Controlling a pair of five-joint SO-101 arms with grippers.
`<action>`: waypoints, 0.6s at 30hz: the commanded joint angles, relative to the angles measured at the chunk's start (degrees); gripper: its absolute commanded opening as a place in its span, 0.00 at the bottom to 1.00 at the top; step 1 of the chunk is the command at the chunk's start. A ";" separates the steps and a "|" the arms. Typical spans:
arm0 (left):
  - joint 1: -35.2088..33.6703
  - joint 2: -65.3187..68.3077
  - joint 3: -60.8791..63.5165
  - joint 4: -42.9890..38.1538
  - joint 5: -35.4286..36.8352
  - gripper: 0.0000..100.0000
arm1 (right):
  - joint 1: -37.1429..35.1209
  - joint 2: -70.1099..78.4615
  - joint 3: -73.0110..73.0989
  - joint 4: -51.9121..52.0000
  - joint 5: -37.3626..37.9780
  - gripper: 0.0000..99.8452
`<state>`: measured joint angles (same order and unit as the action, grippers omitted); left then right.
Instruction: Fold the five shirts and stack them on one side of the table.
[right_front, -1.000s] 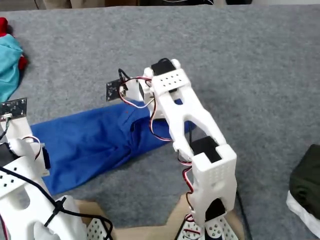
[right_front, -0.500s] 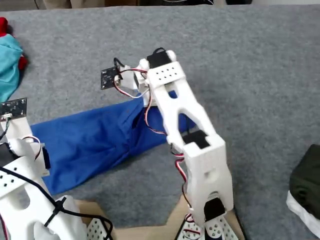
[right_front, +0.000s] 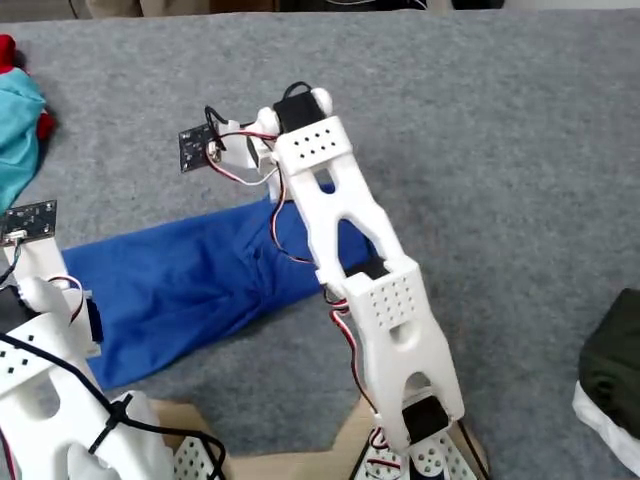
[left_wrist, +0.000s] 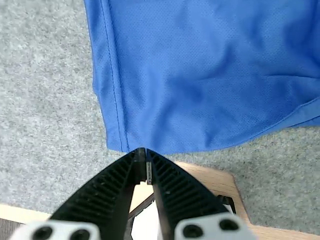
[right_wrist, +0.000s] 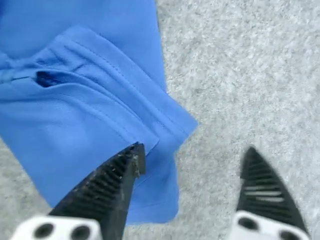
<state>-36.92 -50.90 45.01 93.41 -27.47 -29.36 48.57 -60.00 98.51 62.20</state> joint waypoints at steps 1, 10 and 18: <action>-0.79 -1.01 -2.46 0.26 0.35 0.02 | -0.66 -0.48 -5.32 3.78 0.35 0.29; -0.62 1.01 -2.90 -5.89 2.37 0.02 | 5.32 -5.32 -0.48 3.96 -6.07 0.02; -3.25 19.82 -12.48 -6.95 2.64 0.12 | 12.00 -15.16 13.41 3.87 -7.03 0.08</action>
<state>-37.80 -38.07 39.03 87.43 -24.92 -19.52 40.22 -49.71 101.49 55.69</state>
